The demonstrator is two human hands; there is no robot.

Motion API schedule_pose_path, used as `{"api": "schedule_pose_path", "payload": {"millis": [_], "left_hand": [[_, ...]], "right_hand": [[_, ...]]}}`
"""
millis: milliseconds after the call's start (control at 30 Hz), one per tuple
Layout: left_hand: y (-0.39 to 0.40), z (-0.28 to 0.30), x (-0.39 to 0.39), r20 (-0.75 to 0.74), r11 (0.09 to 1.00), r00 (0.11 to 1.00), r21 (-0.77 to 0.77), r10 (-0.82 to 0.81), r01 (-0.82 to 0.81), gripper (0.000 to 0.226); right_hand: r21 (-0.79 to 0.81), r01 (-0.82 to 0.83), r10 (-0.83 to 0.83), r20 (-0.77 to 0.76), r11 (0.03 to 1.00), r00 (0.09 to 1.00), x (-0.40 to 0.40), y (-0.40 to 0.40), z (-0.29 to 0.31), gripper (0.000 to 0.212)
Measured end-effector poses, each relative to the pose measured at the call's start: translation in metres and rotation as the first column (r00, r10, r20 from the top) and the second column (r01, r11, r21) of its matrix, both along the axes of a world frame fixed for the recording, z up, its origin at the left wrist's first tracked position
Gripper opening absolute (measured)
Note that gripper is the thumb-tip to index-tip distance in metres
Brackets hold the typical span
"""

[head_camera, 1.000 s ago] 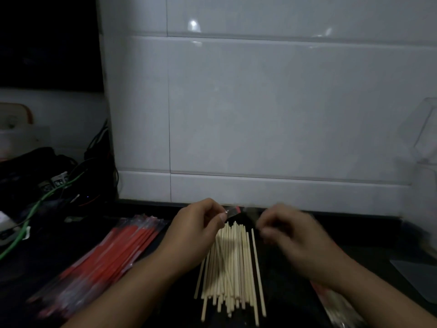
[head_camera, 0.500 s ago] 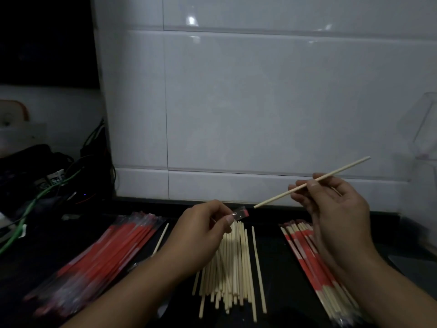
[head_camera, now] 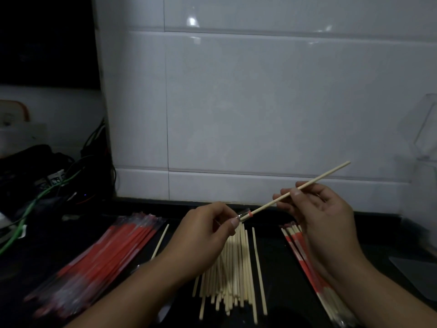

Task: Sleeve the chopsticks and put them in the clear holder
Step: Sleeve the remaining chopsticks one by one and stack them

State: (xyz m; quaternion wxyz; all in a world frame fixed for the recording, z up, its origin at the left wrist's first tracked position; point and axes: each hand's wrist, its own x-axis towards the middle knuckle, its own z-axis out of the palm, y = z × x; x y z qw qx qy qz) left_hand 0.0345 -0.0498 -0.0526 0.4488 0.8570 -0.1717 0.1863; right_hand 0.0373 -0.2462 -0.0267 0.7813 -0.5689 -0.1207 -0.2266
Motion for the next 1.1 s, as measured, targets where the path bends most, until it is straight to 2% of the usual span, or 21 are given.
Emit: {"api": "schedule_pose_path", "payload": {"millis": [133,300,433,600,700,800,867,933,1033,1100], "left_hand": [[0.000,0.001,0.000,0.007,1.000,1.000,-0.003,-0.005,0.005,0.008],[0.002,-0.001,0.002,0.007,1.000,1.000,0.007,-0.006,0.006,0.008],[0.003,0.000,0.003,-0.005,0.999,1.000,0.029,0.027,-0.027,0.008],[0.004,0.001,0.002,-0.008,0.999,0.999,0.031,0.033,-0.033,0.009],[0.004,0.001,0.003,-0.011,0.999,0.999,0.033,0.038,-0.037,0.009],[0.005,0.000,0.003,0.004,0.999,0.999,0.030,0.037,-0.037,0.009],[0.005,0.000,0.004,0.013,0.999,0.999,0.030,0.036,-0.036,0.009],[0.005,-0.001,0.004,0.024,0.999,0.999,0.035,0.040,-0.041,0.009],[0.005,-0.002,0.005,0.051,0.999,0.998,0.035,0.040,-0.042,0.008],[0.006,-0.002,0.004,0.062,0.998,0.997,0.042,0.035,-0.038,0.008]], "right_hand": [[0.002,-0.061,0.061,-0.038,0.998,0.997,0.001,0.002,-0.002,0.012],[-0.173,-0.145,0.119,-0.151,0.974,0.981,0.004,0.007,-0.010,0.022],[-0.126,-0.018,0.004,-0.111,0.992,0.994,0.010,0.006,-0.009,0.064],[-0.135,0.072,-0.079,-0.054,0.988,0.995,0.005,-0.001,-0.001,0.075],[-0.135,0.107,-0.115,-0.052,0.985,0.992,0.004,-0.003,0.000,0.068],[-0.261,0.105,-0.121,-0.047,0.960,0.992,0.007,-0.003,-0.004,0.048],[-0.504,0.154,-0.172,0.011,0.850,0.985,0.008,0.000,-0.014,0.047],[-0.717,0.104,-0.119,0.029,0.690,0.992,0.006,0.006,-0.023,0.050],[-0.849,-0.097,0.103,-0.051,0.519,0.993,0.000,0.016,-0.032,0.052],[-0.889,-0.105,0.142,-0.046,0.446,0.989,-0.004,0.020,-0.033,0.048]]}}
